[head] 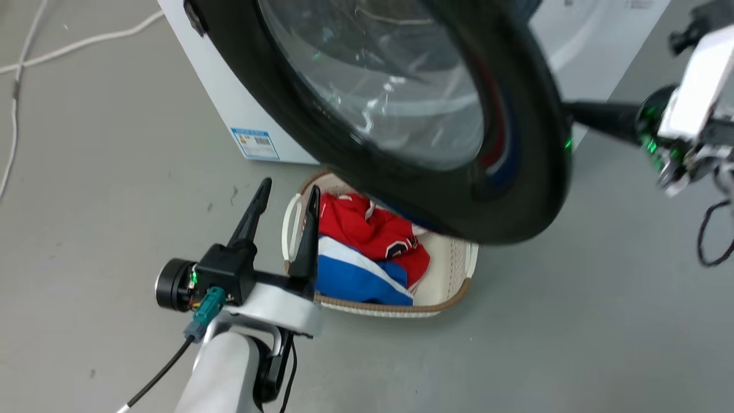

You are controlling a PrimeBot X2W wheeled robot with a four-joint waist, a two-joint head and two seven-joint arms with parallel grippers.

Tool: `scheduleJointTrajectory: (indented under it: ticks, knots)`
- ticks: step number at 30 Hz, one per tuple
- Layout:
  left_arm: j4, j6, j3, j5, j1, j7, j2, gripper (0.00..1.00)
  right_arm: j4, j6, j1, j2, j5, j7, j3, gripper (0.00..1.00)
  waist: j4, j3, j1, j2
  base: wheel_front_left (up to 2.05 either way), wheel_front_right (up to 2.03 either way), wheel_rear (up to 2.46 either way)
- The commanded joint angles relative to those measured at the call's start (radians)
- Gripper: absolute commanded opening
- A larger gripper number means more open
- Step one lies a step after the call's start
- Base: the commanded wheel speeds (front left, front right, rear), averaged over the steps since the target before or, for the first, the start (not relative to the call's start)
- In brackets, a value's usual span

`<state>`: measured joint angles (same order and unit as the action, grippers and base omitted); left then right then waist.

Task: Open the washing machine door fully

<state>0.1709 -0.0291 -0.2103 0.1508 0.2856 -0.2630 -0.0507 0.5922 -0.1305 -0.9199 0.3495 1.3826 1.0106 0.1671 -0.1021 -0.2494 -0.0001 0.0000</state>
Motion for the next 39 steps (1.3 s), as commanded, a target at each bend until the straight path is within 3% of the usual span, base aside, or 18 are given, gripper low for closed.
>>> scheduleJointTrajectory:
  ticks: [1, 17, 27, 31, 39]
  knots:
    - [0.004, -0.006, 0.003, -0.006, -0.013, -0.002, 0.001, 1.00, -0.009, 0.000, 0.019, -0.016, 0.007, 0.003, 0.004, 0.00, -0.007, 0.034, 0.0001, 0.0000, 0.00, 0.00, 0.00]
    - [0.060, -0.036, 0.006, 0.000, -0.118, -0.002, 0.001, 1.00, -0.161, 0.000, 0.265, -0.167, 0.003, 0.048, 0.024, 0.00, -0.027, 0.159, 0.0001, 0.0000, 0.00, 0.00, 0.00]
    - [0.074, -0.045, 0.005, 0.026, -0.127, -0.002, 0.001, 1.00, -0.212, 0.000, 0.318, -0.203, -0.038, 0.012, -0.010, 0.00, -0.020, 0.182, 0.0001, 0.0000, 0.00, 0.00, 0.00]
    - [0.079, -0.044, 0.004, 0.030, -0.136, -0.002, 0.001, 1.00, -0.247, 0.000, 0.343, -0.203, -0.079, -0.105, -0.071, 0.00, -0.015, 0.193, 0.0001, 0.0000, 0.00, 0.00, 0.00]
    - [0.093, -0.046, 0.011, 0.045, -0.149, -0.002, 0.001, 1.00, -0.383, 0.000, 0.499, -0.178, -0.241, -0.469, -0.202, 0.00, 0.001, 0.219, 0.0001, 0.0000, 0.00, 0.00, 0.00]
